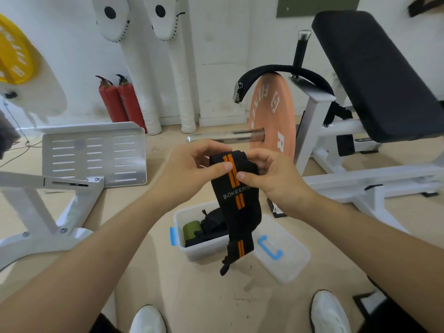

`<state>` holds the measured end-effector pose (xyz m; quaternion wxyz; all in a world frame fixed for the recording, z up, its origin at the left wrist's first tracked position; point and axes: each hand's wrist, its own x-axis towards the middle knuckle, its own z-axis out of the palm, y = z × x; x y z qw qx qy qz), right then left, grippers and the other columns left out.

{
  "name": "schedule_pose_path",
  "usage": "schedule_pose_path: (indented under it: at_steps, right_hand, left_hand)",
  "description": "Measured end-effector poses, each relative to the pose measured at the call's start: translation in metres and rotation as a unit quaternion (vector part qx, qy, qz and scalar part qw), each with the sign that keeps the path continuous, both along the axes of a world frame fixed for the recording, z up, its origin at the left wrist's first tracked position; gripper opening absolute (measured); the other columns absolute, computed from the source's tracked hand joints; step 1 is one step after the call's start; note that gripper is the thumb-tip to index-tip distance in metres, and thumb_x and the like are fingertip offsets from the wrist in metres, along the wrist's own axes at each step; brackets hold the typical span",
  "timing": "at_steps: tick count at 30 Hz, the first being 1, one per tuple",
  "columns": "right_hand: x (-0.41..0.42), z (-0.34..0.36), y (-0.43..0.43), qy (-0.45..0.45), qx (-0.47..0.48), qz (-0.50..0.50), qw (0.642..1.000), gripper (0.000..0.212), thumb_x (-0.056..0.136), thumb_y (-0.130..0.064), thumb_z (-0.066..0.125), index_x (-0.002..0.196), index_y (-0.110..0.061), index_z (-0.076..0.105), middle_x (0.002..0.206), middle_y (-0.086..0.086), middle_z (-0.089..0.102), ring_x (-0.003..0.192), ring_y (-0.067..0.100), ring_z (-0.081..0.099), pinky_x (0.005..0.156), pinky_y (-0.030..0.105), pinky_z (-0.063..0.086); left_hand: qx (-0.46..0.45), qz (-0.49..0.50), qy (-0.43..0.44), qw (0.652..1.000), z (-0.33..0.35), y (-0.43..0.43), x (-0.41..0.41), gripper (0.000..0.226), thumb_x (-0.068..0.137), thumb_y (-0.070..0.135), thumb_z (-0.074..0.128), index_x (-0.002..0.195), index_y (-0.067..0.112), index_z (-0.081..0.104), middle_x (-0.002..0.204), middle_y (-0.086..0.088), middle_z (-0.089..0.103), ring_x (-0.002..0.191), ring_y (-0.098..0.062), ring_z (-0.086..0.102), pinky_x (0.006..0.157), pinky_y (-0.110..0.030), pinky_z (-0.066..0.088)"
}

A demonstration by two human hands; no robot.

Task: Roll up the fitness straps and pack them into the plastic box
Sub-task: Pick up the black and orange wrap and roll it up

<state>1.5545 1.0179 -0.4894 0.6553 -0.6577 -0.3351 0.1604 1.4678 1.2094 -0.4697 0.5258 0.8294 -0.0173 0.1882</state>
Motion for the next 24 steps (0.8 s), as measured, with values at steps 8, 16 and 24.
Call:
schedule_pose_path:
  at_steps: [8,16,24]
  right_hand:
    - [0.001,0.0,0.001,-0.266,-0.083,-0.014,0.96,0.075,0.076,-0.01,0.085,0.138,-0.034,0.051,0.13,-0.004,0.051,0.115,0.017,0.06,0.092,0.038,0.057]
    - [0.006,0.002,-0.001,-0.381,-0.084,-0.032,0.92,0.063,0.078,-0.012,0.084,0.135,-0.024,0.061,0.117,-0.001,0.065,0.113,0.011,0.058,0.097,0.033,0.048]
    - [0.009,0.003,-0.006,-0.34,-0.061,-0.045,0.937,0.047,0.082,-0.016,0.081,0.127,-0.016,0.068,0.112,-0.002,0.071,0.107,0.012,0.063,0.09,0.028,0.051]
  left_hand:
    - [-0.255,0.021,0.086,0.963,0.0,-0.003,0.0,0.015,0.093,0.011,0.069,0.108,0.014,0.068,0.09,-0.007,0.079,0.082,-0.019,0.075,0.074,-0.03,0.058]
    - [-0.283,-0.02,0.12,0.951,-0.004,-0.008,-0.002,0.026,0.097,0.014,0.063,0.121,0.008,0.07,0.107,-0.013,0.076,0.094,-0.021,0.072,0.075,-0.027,0.058]
    - [0.012,-0.022,0.0,1.0,-0.01,-0.011,-0.01,0.051,0.077,0.019,0.088,0.123,0.027,0.067,0.115,0.011,0.072,0.11,-0.013,0.069,0.094,-0.035,0.058]
